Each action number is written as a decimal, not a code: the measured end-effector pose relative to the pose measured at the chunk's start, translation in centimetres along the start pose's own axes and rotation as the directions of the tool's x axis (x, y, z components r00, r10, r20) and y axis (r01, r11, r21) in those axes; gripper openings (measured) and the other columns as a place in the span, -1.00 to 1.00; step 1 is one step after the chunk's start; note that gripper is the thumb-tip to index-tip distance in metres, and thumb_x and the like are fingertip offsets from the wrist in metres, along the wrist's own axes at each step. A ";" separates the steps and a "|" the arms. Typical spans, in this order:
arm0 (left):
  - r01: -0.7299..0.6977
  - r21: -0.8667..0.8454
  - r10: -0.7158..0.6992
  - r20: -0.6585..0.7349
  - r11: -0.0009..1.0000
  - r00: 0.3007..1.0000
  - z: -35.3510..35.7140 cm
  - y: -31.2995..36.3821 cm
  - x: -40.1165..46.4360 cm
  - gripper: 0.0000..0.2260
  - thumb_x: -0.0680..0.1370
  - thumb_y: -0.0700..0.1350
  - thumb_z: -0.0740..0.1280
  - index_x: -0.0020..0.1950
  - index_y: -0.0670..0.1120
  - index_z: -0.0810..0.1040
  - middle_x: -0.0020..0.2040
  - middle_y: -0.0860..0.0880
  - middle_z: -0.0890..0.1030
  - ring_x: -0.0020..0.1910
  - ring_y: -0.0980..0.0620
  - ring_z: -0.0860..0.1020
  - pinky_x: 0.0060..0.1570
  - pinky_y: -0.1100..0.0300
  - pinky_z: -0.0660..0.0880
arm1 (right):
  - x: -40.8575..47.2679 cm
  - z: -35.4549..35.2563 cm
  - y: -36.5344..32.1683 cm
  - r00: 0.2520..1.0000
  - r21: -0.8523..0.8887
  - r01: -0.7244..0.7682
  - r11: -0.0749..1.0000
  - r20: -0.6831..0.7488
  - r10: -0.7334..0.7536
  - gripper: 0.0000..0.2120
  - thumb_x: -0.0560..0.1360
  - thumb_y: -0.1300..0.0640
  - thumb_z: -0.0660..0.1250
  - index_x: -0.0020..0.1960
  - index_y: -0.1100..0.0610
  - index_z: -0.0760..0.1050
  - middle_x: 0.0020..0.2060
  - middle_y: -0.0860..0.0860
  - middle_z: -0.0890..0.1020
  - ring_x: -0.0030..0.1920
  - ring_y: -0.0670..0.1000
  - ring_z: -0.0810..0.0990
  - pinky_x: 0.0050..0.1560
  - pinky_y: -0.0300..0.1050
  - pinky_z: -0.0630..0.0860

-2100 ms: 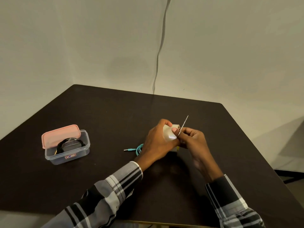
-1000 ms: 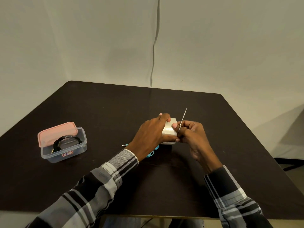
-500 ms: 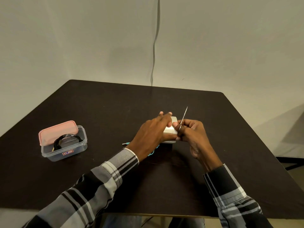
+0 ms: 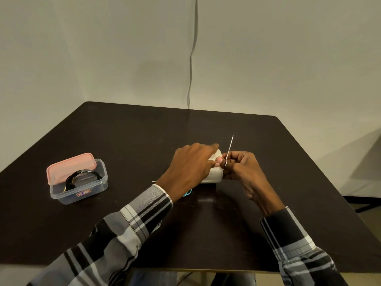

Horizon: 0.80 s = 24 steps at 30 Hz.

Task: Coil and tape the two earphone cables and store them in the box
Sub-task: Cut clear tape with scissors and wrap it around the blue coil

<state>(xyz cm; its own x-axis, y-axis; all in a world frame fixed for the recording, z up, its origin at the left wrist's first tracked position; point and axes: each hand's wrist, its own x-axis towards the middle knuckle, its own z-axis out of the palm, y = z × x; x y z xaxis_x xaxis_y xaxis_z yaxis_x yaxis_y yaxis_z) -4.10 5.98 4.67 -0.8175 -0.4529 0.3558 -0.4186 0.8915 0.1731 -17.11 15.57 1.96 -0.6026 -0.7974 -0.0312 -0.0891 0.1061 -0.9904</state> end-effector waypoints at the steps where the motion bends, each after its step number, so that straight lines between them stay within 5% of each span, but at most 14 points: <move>1: -0.006 0.003 0.006 -0.021 1.000 1.000 0.0 0.1 -0.1 -0.63 0.62 0.10 0.24 0.41 0.06 0.41 0.23 -0.03 0.60 0.17 -0.11 0.57 0.01 0.03 0.48 | 0.0 0.1 0.0 1.000 -0.001 0.000 1.000 0.000 0.000 -0.89 0.51 0.20 0.43 -0.05 0.26 0.63 -0.25 0.11 0.72 -0.23 0.04 0.70 -0.12 0.04 0.66; 8: 0.008 -0.092 -0.015 -0.072 0.996 0.997 0.0 0.2 0.1 -0.77 0.58 -0.09 0.32 0.22 0.01 0.60 0.11 -0.03 0.67 0.07 -0.08 0.62 0.01 0.06 0.55 | 0.1 -0.1 0.1 1.000 -0.042 -0.004 0.999 -0.005 0.004 -0.82 0.52 0.19 0.44 0.01 0.32 0.63 -0.14 0.24 0.72 -0.16 0.14 0.70 -0.04 0.14 0.68; 19: 0.089 -0.181 -0.082 0.046 0.980 0.996 -0.7 0.1 2.1 -0.78 0.52 -0.18 0.43 0.16 -0.09 0.60 0.00 -0.06 0.67 -0.07 0.02 0.62 0.01 0.15 0.59 | 0.0 -0.3 -0.3 0.999 -0.085 0.011 0.996 0.047 -0.007 -0.84 0.50 0.19 0.45 0.01 0.28 0.62 -0.13 0.27 0.70 -0.16 0.10 0.69 -0.10 0.02 0.68; 24: 0.082 -0.127 -0.071 0.091 0.988 0.993 -1.0 0.3 1.9 -0.76 0.50 -0.24 0.41 0.15 -0.08 0.54 0.03 -0.06 0.63 -0.06 0.01 0.58 -0.11 0.22 0.50 | 0.2 -0.2 -0.3 0.997 -0.093 0.025 0.995 0.073 -0.018 -0.89 0.50 0.20 0.46 -0.02 0.23 0.63 -0.12 0.27 0.70 -0.12 0.13 0.69 -0.02 0.14 0.67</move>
<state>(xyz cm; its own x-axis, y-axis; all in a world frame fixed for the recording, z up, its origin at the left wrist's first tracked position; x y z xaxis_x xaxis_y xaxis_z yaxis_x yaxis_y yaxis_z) -5.40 5.39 6.35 -0.8184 -0.5138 0.2573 -0.4306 0.8449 0.3174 -17.36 15.48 2.27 -0.5416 -0.8403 -0.0229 -0.1771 0.1407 -0.9741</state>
